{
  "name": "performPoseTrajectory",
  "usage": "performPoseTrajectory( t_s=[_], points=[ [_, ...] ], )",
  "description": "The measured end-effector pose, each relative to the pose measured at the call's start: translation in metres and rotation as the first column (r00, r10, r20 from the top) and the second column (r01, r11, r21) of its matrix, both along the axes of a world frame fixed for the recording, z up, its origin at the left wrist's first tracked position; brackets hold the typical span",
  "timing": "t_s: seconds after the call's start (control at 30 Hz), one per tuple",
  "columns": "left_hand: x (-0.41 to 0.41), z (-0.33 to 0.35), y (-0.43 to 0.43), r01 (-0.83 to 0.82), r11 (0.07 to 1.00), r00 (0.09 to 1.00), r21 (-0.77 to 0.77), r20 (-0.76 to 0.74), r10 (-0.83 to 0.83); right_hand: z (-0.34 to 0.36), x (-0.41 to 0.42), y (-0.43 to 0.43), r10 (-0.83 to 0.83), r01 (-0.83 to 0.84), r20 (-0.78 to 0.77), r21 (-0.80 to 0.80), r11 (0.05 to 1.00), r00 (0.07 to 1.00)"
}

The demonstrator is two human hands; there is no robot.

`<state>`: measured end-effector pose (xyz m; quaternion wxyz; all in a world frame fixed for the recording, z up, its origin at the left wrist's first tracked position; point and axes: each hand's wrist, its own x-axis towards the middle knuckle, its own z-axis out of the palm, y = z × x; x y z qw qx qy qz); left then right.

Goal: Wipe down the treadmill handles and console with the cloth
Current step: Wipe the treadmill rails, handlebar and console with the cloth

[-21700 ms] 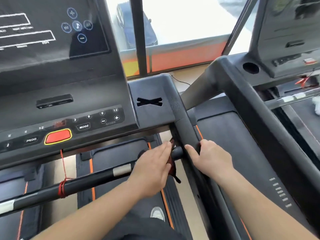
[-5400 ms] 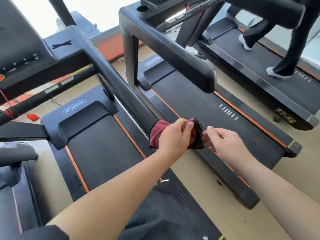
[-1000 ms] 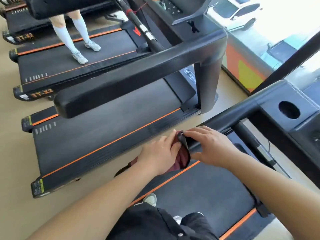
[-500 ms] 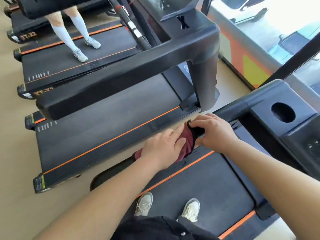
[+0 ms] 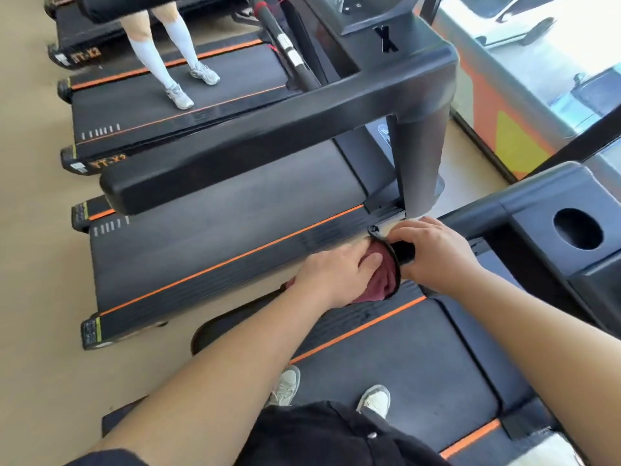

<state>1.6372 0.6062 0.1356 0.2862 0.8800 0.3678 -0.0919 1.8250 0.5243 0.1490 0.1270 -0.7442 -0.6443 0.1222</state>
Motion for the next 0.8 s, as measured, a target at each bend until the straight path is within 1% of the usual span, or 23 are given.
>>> performPoseTrajectory(
  t_s=[0.07,0.13,0.2,0.23,0.3,0.4,0.47,0.53,0.63,0.73,0.77,0.8],
  points=[
    [-0.014,-0.004,-0.019,-0.007,0.990,1.000,0.138,0.005,0.006,0.001,0.000,0.000,-0.009,0.009,0.000,-0.005,1.000,1.000],
    [-0.044,-0.012,-0.042,0.037,0.951,0.997,0.308,0.047,-0.054,0.000,0.000,0.000,-0.011,0.011,0.004,-0.023,1.000,1.000],
    [-0.066,-0.019,-0.056,0.071,0.915,0.994,0.398,0.049,-0.099,-0.003,0.002,0.000,-0.013,0.014,0.019,-0.051,0.999,1.000],
    [-0.066,-0.021,-0.056,0.074,0.910,0.996,0.408,0.023,-0.091,-0.004,0.003,0.000,-0.016,0.017,0.019,-0.057,0.998,1.000],
    [-0.044,-0.018,-0.051,0.039,0.924,0.999,0.380,-0.022,-0.033,-0.003,0.005,0.001,-0.017,0.018,0.023,-0.059,0.998,1.000],
    [-0.001,-0.006,-0.037,-0.087,0.966,0.994,0.242,-0.047,0.101,0.000,0.002,0.002,-0.010,0.013,0.045,-0.057,0.998,0.999],
    [0.001,-0.007,-0.031,-0.105,0.962,0.992,0.252,-0.037,0.118,0.000,-0.001,0.003,-0.022,0.024,0.039,-0.043,0.999,0.999],
    [-0.019,-0.010,-0.036,-0.046,0.944,0.998,0.327,-0.028,0.058,0.004,-0.005,0.005,-0.044,0.049,0.062,-0.079,0.996,0.997],
    [-0.076,-0.030,-0.052,0.011,0.889,1.000,0.458,0.017,-0.021,0.008,-0.010,0.005,-0.066,0.081,0.099,-0.156,0.984,0.993],
    [-0.144,-0.036,-0.032,0.066,0.872,0.986,0.486,0.101,-0.131,0.010,-0.013,0.005,-0.097,0.115,0.100,-0.195,0.974,0.990],
    [-0.164,-0.034,-0.027,0.095,0.873,0.981,0.478,0.105,-0.164,0.010,-0.014,0.004,-0.103,0.121,0.098,-0.201,0.972,0.990],
    [-0.181,-0.030,-0.022,0.129,0.884,0.980,0.450,0.079,-0.183,0.011,-0.015,0.004,-0.110,0.128,0.096,-0.206,0.970,0.989]
  ],
)
